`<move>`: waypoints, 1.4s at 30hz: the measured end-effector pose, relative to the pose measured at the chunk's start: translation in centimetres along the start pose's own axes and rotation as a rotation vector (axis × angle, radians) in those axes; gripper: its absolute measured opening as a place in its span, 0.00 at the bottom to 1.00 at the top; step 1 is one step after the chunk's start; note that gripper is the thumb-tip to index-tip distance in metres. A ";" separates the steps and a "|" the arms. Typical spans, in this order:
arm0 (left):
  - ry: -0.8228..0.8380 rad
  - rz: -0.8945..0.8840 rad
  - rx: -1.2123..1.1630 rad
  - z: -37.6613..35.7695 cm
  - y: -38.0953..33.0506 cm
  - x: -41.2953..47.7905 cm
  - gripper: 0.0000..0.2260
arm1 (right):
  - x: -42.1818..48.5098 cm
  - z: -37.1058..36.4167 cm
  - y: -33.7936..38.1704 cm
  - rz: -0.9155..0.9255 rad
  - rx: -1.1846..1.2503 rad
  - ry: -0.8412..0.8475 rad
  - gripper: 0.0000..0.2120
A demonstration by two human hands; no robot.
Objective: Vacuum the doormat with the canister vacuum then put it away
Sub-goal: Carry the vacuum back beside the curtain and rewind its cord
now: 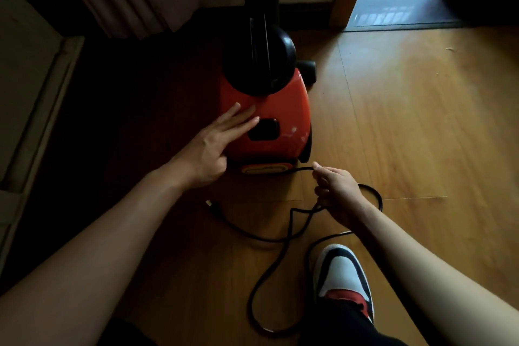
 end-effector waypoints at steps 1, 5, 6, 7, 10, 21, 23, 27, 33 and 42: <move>-0.002 0.001 0.001 0.0 0.0 0.0 0.45 | -0.5 -0.4 0.3 0.011 0.044 0.024 0.13; -0.008 -0.009 0.010 -0.2 -0.2 0.0 0.44 | -1.7 -1.5 1.2 0.062 0.085 0.068 0.14; -0.010 -0.013 0.011 -0.1 -0.2 0.0 0.44 | -1.9 -1.8 1.6 0.081 0.106 0.081 0.15; -0.012 -0.015 0.014 -0.1 -0.3 0.0 0.44 | -2.1 -2.1 2.0 0.101 0.131 0.095 0.15; -0.015 -0.014 0.020 -0.1 -0.5 0.0 0.45 | -3.0 -3.6 3.9 0.201 0.125 0.152 0.17; -0.018 -0.010 0.032 -0.1 -0.7 0.0 0.43 | -4.7 -10.3 6.3 0.420 -0.252 0.231 0.09; -0.015 -0.016 0.033 -0.1 -0.7 0.1 0.43 | -4.9 -11.0 6.0 0.451 -0.293 0.227 0.10; -0.008 -0.020 0.014 -0.1 -0.7 0.0 0.40 | -5.0 -12.9 5.2 0.494 -0.271 0.251 0.13; 0.001 -0.012 -0.024 -0.3 -0.5 0.0 0.39 | -3.4 -16.3 4.0 0.395 -0.104 0.304 0.14; 0.002 0.023 -0.059 -0.1 -0.1 0.1 0.46 | 0.4 -16.6 -0.1 0.169 -0.266 0.221 0.23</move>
Point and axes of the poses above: each hand's wrist, its own x-axis towards the middle knuckle, its own z-axis out of the back of the hand, y = z × x, the point moved 9 cm from there along x, towards the middle knuckle, and after that the axes turned 13 degrees about -x, right-handed, at the moved point
